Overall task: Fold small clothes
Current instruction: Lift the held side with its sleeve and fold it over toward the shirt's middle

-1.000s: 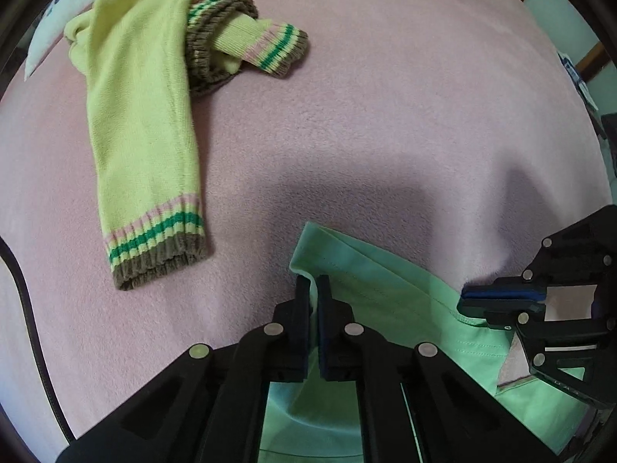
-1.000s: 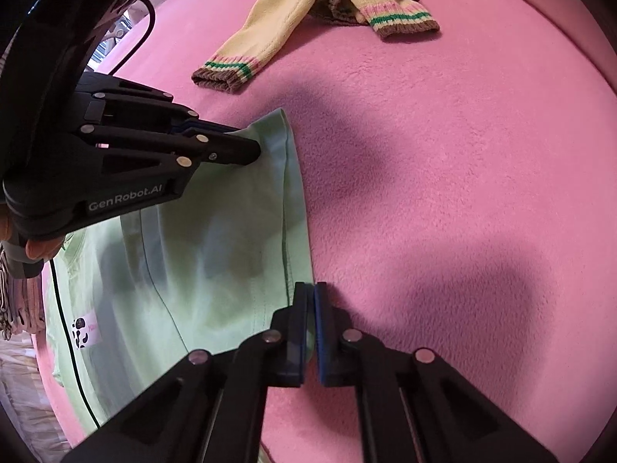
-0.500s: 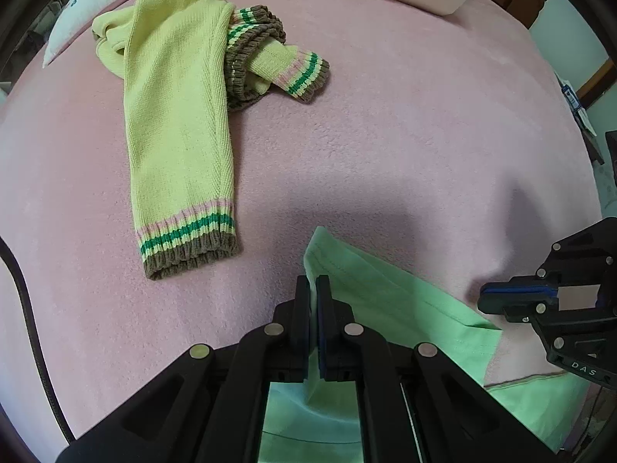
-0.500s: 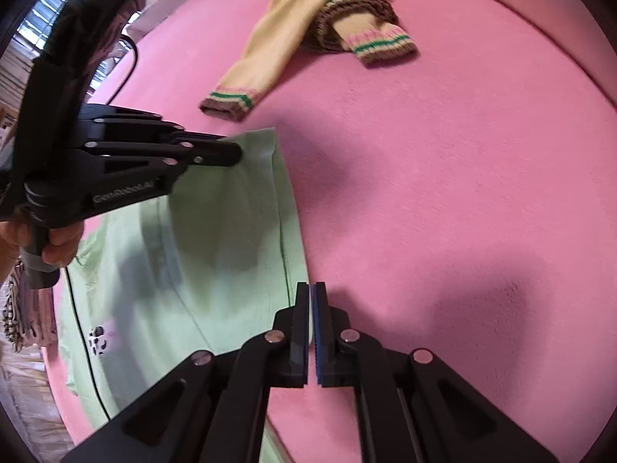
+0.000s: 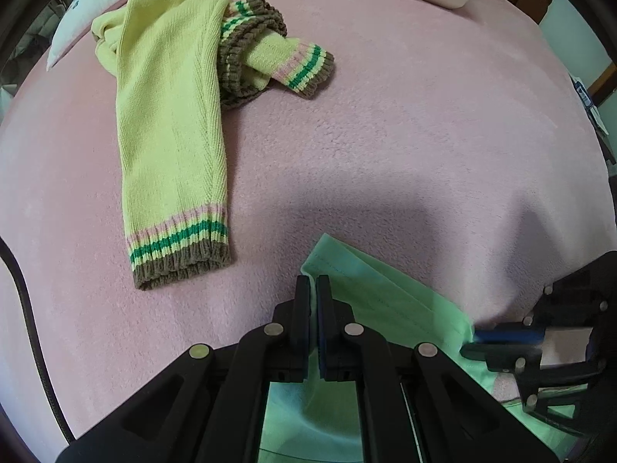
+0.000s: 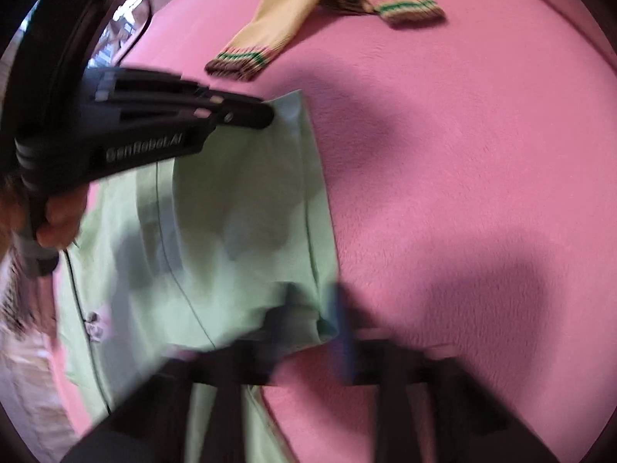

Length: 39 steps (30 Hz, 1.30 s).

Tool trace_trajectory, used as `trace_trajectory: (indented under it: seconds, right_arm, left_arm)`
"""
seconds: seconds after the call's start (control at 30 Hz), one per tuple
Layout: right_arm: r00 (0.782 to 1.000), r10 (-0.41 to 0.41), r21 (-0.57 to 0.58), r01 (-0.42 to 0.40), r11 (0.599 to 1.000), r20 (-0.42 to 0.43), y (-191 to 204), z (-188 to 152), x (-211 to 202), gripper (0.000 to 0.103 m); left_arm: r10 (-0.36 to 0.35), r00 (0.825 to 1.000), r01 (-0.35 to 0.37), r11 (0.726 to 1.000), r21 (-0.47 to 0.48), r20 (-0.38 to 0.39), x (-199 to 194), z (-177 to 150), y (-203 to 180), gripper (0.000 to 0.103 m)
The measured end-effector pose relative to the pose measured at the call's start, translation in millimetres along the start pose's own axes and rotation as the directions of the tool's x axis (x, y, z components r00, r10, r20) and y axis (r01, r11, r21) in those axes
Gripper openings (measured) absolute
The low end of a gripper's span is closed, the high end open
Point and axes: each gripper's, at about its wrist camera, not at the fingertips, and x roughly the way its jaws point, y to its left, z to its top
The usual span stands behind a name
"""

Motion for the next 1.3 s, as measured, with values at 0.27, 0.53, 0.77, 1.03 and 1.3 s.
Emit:
trace_trajectory:
  seconds: [0.27, 0.53, 0.77, 1.03, 1.3]
  right_arm:
    - [0.990, 0.019, -0.040, -0.014, 0.999, 0.140, 22, -14, -48, 0.003]
    - [0.954, 0.037, -0.313, 0.060, 0.948, 0.296, 94, -49, -107, 0.003]
    - [0.971, 0.043, -0.545, 0.096, 0.833, 0.236, 162, -83, -87, 0.003]
    - [0.998, -0.004, -0.656, 0.043, 0.753, 0.061, 189, -119, -44, 0.008]
    - [0.991, 0.046, -0.423, 0.010, 0.906, 0.123, 124, -43, -80, 0.050]
  left_arm:
    - [-0.011, 0.997, 0.012, 1.000, -0.017, 0.075, -43, -9, 3, 0.001]
    - [-0.019, 0.980, 0.049, 0.988, -0.148, 0.197, -105, -66, 52, 0.002]
    - [0.047, 0.980, 0.027, 0.929, -0.368, 0.192, -111, -175, 85, 0.002]
    - [0.057, 0.991, 0.019, 0.838, -0.545, 0.123, -97, -269, 95, 0.003]
    - [0.034, 0.975, 0.110, 0.783, -0.613, 0.218, -112, -296, 80, 0.004]
